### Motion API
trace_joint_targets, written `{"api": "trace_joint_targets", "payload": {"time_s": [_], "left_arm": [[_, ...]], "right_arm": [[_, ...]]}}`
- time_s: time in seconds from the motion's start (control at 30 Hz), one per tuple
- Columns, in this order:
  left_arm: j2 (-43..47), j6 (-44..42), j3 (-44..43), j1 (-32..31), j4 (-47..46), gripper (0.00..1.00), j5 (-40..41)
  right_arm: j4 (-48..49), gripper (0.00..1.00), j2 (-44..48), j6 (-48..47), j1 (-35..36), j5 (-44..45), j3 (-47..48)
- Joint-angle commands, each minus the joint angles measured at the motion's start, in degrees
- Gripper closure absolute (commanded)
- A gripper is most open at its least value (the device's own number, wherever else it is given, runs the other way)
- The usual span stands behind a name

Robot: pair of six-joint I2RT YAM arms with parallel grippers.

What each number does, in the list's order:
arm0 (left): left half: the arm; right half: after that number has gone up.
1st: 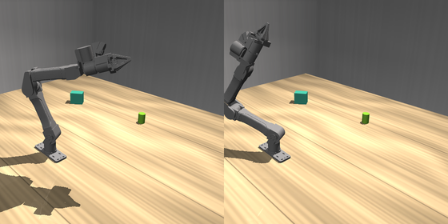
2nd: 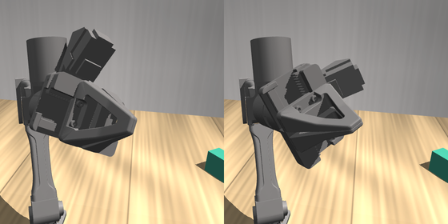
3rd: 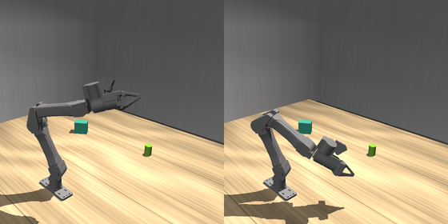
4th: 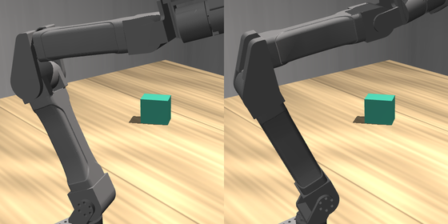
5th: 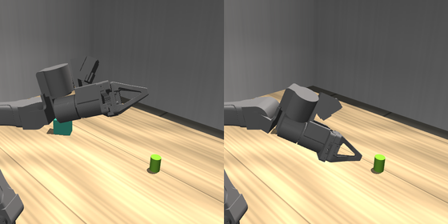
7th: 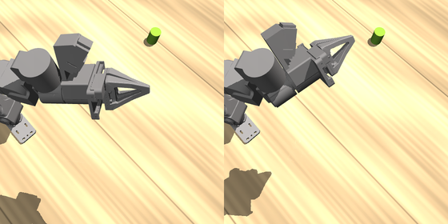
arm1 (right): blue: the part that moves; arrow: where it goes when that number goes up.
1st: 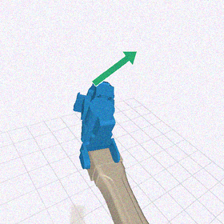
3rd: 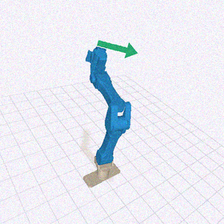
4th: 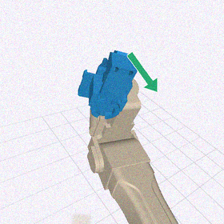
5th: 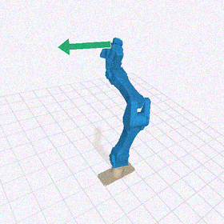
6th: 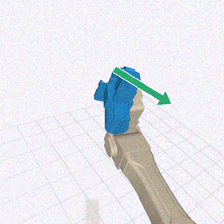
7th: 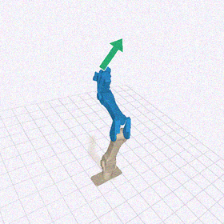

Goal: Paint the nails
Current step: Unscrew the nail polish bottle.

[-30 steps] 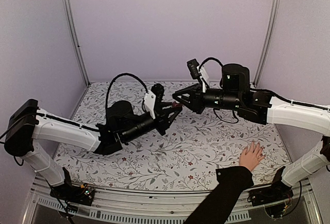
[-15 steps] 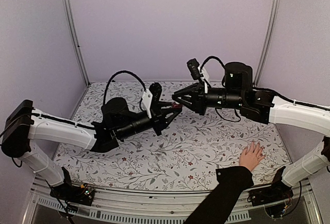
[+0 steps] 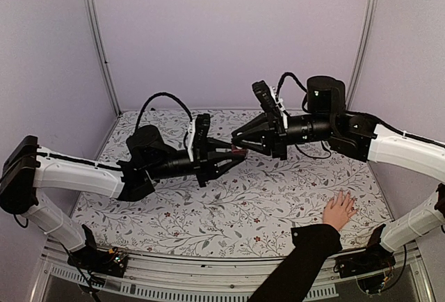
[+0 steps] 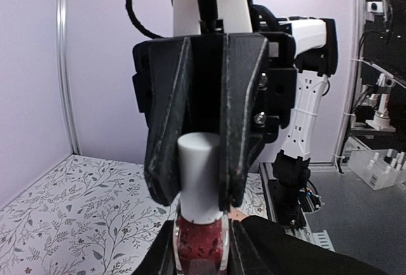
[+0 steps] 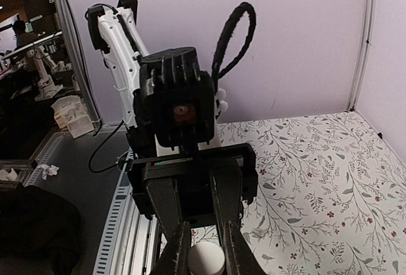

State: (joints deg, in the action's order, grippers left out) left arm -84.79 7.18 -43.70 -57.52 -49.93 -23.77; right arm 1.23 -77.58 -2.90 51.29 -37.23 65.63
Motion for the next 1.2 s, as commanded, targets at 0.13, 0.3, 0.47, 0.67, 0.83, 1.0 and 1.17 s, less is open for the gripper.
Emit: {"api": "trace_joint_targets", "payload": {"time_s": [0.13, 0.3, 0.47, 0.67, 0.83, 1.0, 1.17], "left_arm": [[0.29, -1.44, -2.30, -1.98, -3.16, 1.00, -19.67], [0.62, -1.04, -1.58, -1.39, -3.90, 1.00, -18.04], [1.57, -0.89, -0.06, -1.10, -3.94, 1.00, -8.93], [2.97, -2.03, 0.59, -0.90, 0.05, 1.00, 3.62], [2.44, -2.35, 0.05, -1.02, 2.22, 1.00, 10.77], [1.03, -2.17, -0.60, -1.34, 3.47, 1.00, 18.34], [-0.28, -2.43, -2.18, -1.69, 4.47, 1.00, 22.01]], "right_arm": [[-5.19, 1.00, -2.87, -6.24, 1.44, -14.69, 4.12], [-5.91, 1.00, -2.76, -7.56, 1.46, -14.03, 4.47], [-4.68, 0.82, -1.68, -6.29, 1.45, -5.14, 3.93], [3.58, 0.39, 2.47, -0.33, -0.12, 5.78, -1.02], [5.29, 0.32, 3.04, 3.28, -0.40, 12.10, -2.12], [5.75, 0.34, 1.75, 7.48, -0.40, 17.20, -2.01], [5.63, 0.38, 0.79, 9.71, -0.40, 20.26, -1.41]]}}
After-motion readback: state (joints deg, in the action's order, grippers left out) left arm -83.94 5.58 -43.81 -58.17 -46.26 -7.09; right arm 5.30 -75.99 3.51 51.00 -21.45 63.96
